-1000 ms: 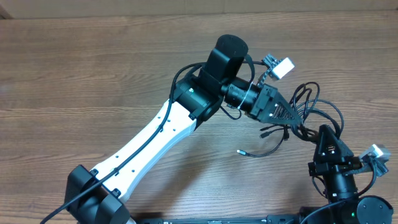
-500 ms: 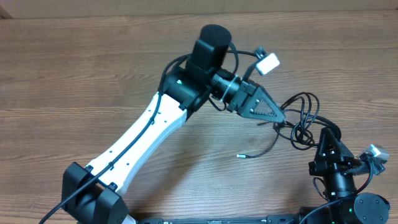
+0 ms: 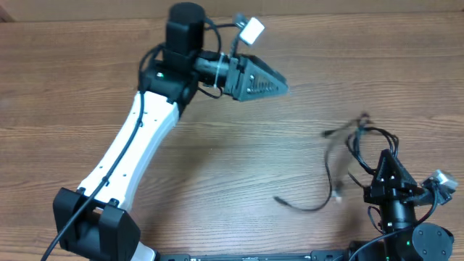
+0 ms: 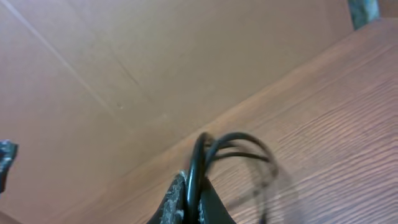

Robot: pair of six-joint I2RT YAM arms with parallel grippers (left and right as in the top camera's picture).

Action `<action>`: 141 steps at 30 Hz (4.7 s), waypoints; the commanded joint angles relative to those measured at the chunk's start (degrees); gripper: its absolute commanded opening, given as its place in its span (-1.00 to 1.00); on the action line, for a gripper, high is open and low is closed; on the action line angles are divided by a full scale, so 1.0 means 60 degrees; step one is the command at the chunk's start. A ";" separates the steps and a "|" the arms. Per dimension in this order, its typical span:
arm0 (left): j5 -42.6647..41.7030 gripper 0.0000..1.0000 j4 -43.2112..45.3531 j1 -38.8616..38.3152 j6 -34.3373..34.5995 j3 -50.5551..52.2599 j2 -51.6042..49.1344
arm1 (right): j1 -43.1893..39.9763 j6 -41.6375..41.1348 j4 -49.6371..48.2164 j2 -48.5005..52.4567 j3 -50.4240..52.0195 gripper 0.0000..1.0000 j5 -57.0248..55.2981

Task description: Untangle cables

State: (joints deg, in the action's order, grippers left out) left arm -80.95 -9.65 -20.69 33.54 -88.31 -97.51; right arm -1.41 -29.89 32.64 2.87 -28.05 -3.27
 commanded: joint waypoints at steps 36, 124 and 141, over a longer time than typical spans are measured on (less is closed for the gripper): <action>0.7584 1.00 -0.3016 -0.4623 0.8623 -0.0146 0.0270 | -0.0033 -0.2769 -0.2299 -0.0018 0.0055 -0.93 0.0925; 0.7599 -0.52 -0.2499 -0.4867 0.9235 -0.0146 0.0270 | -0.0033 -0.3264 -0.1351 -0.0018 0.0058 -0.93 0.1847; 0.7592 -0.55 -0.2488 -0.4870 0.9235 -0.0146 0.0270 | -0.0033 -0.3552 -0.1508 -0.0018 0.0058 -0.93 0.2215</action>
State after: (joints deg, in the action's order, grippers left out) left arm -35.11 -24.82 -49.54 88.82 -88.77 -97.49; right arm -1.41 -50.61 24.49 2.90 -27.83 8.97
